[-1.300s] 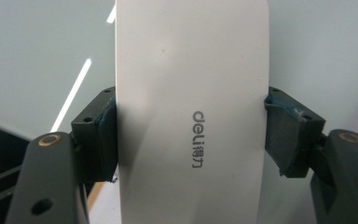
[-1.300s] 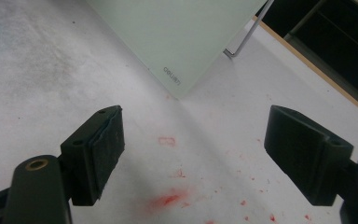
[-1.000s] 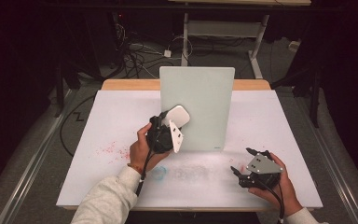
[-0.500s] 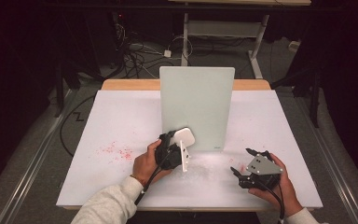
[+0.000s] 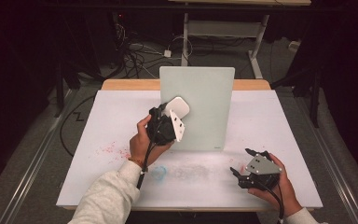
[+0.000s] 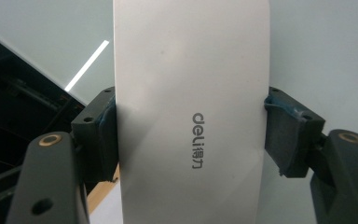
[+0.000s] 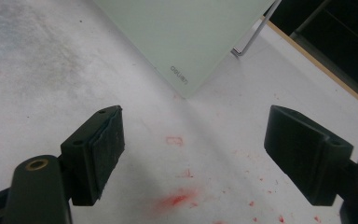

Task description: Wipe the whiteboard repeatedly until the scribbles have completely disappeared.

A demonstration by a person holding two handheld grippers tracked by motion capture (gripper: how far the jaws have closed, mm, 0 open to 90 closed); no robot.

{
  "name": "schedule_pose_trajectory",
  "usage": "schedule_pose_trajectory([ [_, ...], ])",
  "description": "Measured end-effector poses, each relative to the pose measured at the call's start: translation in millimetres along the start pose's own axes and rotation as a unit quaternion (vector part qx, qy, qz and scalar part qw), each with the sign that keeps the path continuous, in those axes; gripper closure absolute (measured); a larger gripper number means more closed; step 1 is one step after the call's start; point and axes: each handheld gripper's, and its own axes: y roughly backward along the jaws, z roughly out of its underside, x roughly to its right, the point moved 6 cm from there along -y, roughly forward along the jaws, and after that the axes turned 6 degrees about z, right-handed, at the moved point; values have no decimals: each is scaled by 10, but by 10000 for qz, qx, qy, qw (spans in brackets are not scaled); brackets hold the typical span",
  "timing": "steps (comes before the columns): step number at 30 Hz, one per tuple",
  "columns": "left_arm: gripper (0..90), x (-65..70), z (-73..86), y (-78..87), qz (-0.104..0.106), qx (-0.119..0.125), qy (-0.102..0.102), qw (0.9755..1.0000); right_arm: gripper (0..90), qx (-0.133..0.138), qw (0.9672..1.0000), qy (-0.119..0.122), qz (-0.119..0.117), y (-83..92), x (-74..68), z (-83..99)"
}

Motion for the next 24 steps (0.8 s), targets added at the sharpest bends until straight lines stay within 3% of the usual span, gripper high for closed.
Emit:
schedule_pose_trajectory([
  [4, 287, 16, -42, -10, -3, 7, 81, 10000, 207, 14, 10000, -21, 6, 6, 3, -3],
  [7, 287, 151, 9, -39, 73, -3, -37, 10000, 207, 11, 10000, -11, 2, 6, 1, -2],
  [12, 287, 417, 188, -85, 232, -59, -391, 9989, 207, 22, 10000, -17, -1, 10, 6, -2],
  [20, 286, 686, 486, -92, 542, -362, -607, 9960, 207, 4, 10000, 21, -33, -1, -16, -4],
  [24, 287, 684, 513, -67, 840, -323, -405, 9951, 207, 5, 10000, 14, -8, 7, -7, -3],
])
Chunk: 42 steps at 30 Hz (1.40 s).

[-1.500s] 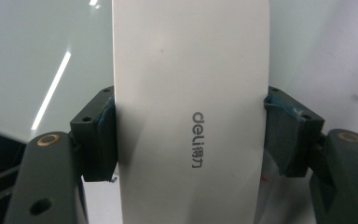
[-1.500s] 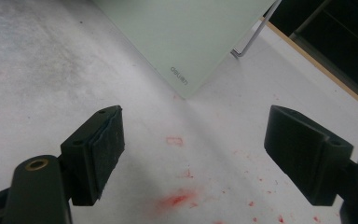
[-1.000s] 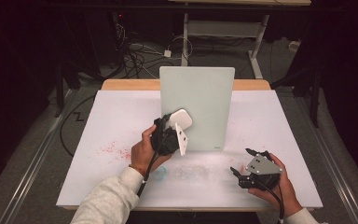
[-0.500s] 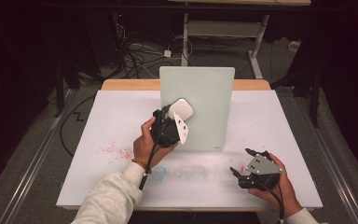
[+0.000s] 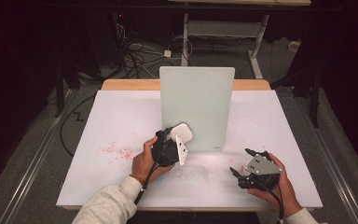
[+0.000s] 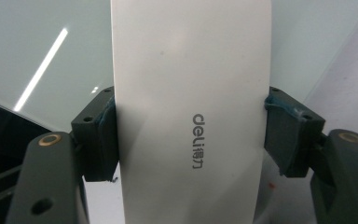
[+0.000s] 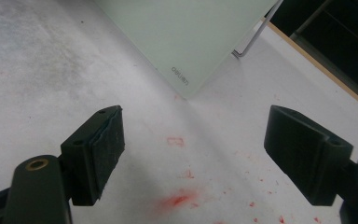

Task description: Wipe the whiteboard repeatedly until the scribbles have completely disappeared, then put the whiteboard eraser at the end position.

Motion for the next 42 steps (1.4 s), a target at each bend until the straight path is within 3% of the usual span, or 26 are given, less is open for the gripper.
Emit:
schedule_pose_trajectory([
  [7, 287, -119, -2, 157, 253, 209, 251, 9991, 207, 54, 9999, -65, 55, 13, 41, 5],
  [13, 287, -254, 44, 309, 503, 465, 655, 9955, 207, 79, 9998, -184, 79, 16, 72, 1],
  [20, 287, -358, 125, 427, 765, 625, 900, 9910, 207, 68, 9996, -269, 61, 4, 92, 4],
  [31, 287, -435, 226, 647, 1153, 700, 1013, 9857, 207, 87, 9995, -303, 43, -2, 91, -3],
  [40, 287, -453, 304, 803, 1656, 615, 861, 9805, 207, 60, 9996, -291, 23, -7, 78, 2],
  [42, 287, -440, 323, 824, 1718, 567, 794, 9803, 207, 53, 9996, -287, 10, -6, 65, -2],
])
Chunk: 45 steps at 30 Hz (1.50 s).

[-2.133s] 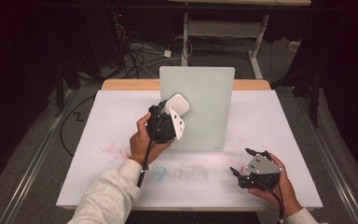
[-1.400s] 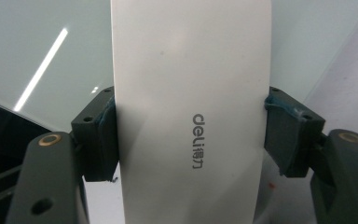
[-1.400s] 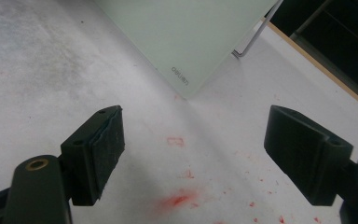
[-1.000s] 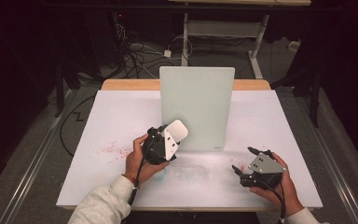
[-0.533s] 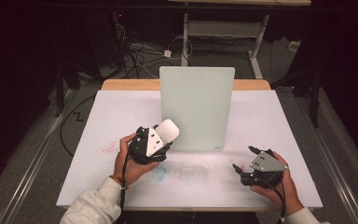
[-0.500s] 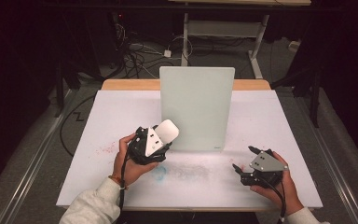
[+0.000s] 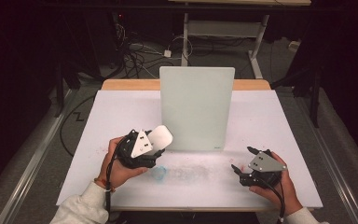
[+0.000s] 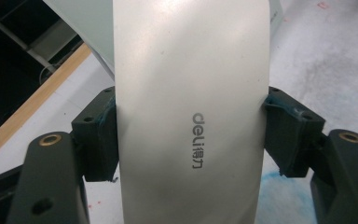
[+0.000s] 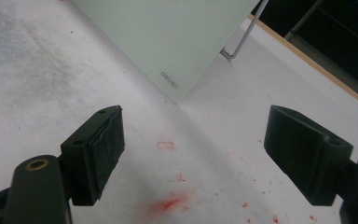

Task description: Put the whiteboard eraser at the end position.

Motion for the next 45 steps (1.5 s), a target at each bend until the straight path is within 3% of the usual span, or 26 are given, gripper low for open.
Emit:
schedule_pose_trajectory([
  [8, 287, 112, 12, -45, 406, -292, -221, 9985, 207, 15, 10000, 59, -58, 4, -29, -2],
  [14, 287, 239, -15, -154, 839, -477, -378, 9946, 207, 41, 10000, 22, -21, 24, 0, -3],
  [18, 287, 353, -60, -282, 1193, -658, -554, 9891, 207, 51, 10000, 50, -33, 25, -6, -8],
  [25, 286, 571, -174, -492, 1739, -921, -857, 9767, 207, 34, 10000, 48, -44, 15, -7, 0],
  [33, 286, 715, -210, -691, 2003, -1261, -1109, 9652, 211, 44, 10000, 37, -33, 11, -6, 1],
  [40, 285, 777, -252, -819, 2105, -1368, -1267, 9597, 211, -4, 10000, 58, -69, -6, -19, 12],
  [45, 286, 833, -280, -912, 2135, -1428, -1340, 9571, 211, -31, 10000, 56, -75, -11, -19, 21],
])
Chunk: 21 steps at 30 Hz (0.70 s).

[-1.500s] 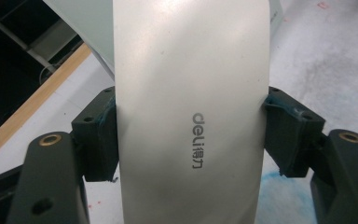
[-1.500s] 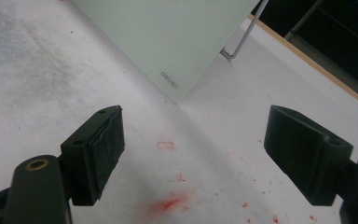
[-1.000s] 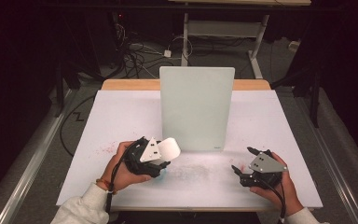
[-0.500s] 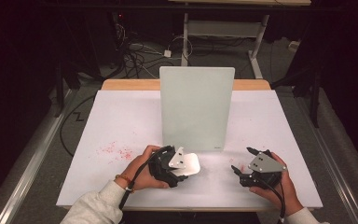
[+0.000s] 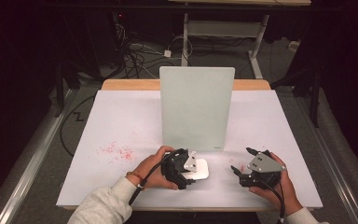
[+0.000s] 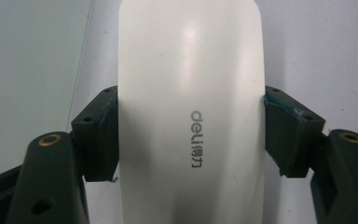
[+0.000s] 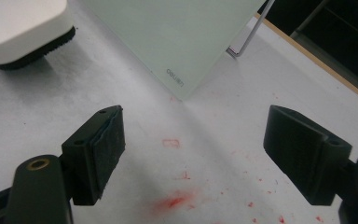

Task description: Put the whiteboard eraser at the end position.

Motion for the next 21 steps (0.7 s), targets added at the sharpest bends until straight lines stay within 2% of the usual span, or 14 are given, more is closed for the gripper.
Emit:
schedule_pose_trajectory([
  [3, 283, -19, -26, -22, -52, 36, 20, 10000, 211, -4, 10000, 0, -3, 2, -4, 1],
  [6, 274, -34, -47, 29, -47, 243, 94, 9996, 211, 3, 10000, -27, -6, 7, -2, 2],
  [14, 215, -29, -42, 88, -261, 439, 112, 9986, 211, 16, 10000, 7, -29, 8, -9, -2],
  [18, 211, -31, -41, 179, -444, 697, 169, 9964, 211, 26, 10000, 5, -18, 16, -6, -4],
  [21, 209, -60, -35, 271, -666, 934, 263, 9931, 211, 30, 10000, 13, -27, 20, -6, -5],
])
